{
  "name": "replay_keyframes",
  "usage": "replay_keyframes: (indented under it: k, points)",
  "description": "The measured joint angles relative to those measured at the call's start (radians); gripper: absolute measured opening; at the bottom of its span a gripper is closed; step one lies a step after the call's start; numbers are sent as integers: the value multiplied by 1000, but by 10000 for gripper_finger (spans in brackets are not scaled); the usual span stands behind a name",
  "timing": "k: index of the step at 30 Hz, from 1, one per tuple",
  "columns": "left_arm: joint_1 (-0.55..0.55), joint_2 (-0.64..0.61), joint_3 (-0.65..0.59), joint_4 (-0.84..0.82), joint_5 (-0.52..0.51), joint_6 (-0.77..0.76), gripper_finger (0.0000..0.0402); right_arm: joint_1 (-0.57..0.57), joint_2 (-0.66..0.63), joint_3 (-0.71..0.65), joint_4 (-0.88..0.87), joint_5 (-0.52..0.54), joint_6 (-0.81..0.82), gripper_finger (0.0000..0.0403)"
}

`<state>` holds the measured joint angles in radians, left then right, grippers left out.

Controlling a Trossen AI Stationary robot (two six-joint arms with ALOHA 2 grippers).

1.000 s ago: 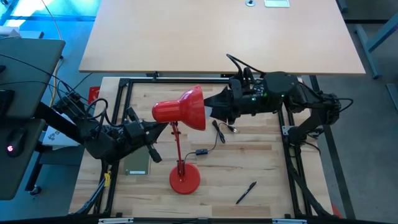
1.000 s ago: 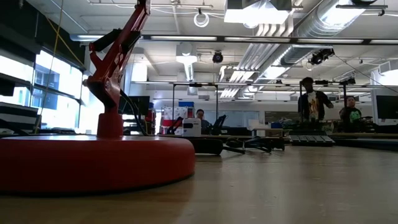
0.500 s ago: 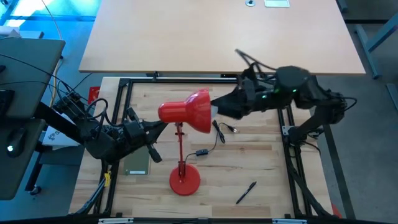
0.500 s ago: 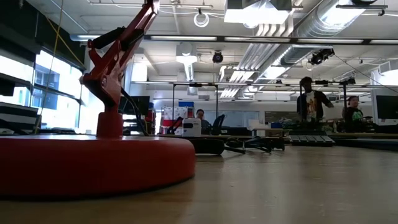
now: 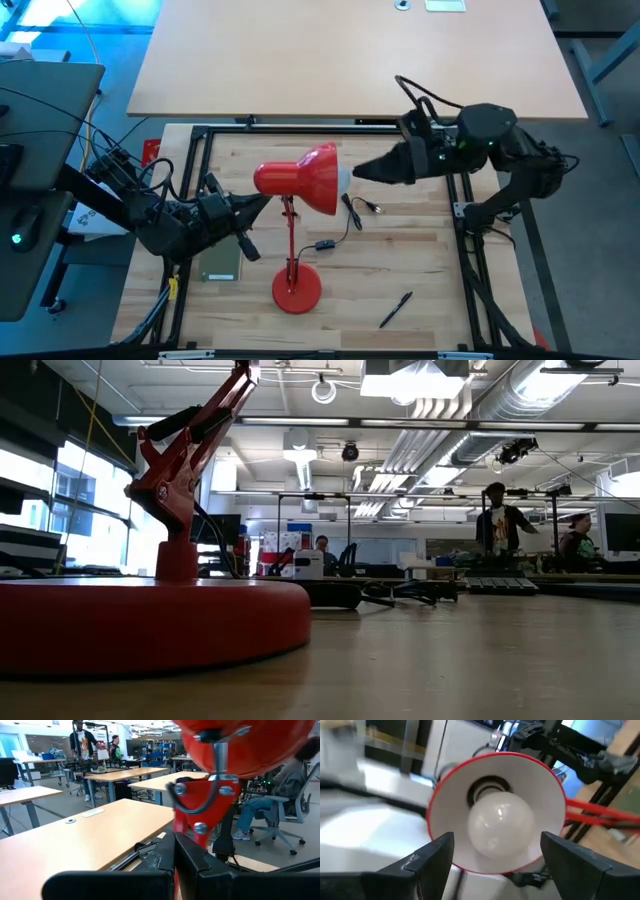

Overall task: Screw lightbulb
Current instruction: Insert the white lightbulb into the red lamp

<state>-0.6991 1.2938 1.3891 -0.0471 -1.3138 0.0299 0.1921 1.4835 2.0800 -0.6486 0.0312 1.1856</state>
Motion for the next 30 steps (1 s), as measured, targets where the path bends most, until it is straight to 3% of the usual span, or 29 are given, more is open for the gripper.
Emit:
replay_keyframes:
  k: [6,14,21,30]
  points:
    - [-2,0,0,0,0,0,0,26,-63,0,-53,14,-301,289]
    - [-2,0,0,12,0,38,0,79,-136,0,-348,180,-672,289]
    - [-2,0,0,230,0,90,0,62,-114,-1,-362,333,-977,289]
    - [-2,0,0,546,-2,145,0,56,-100,0,-385,424,-2174,289]
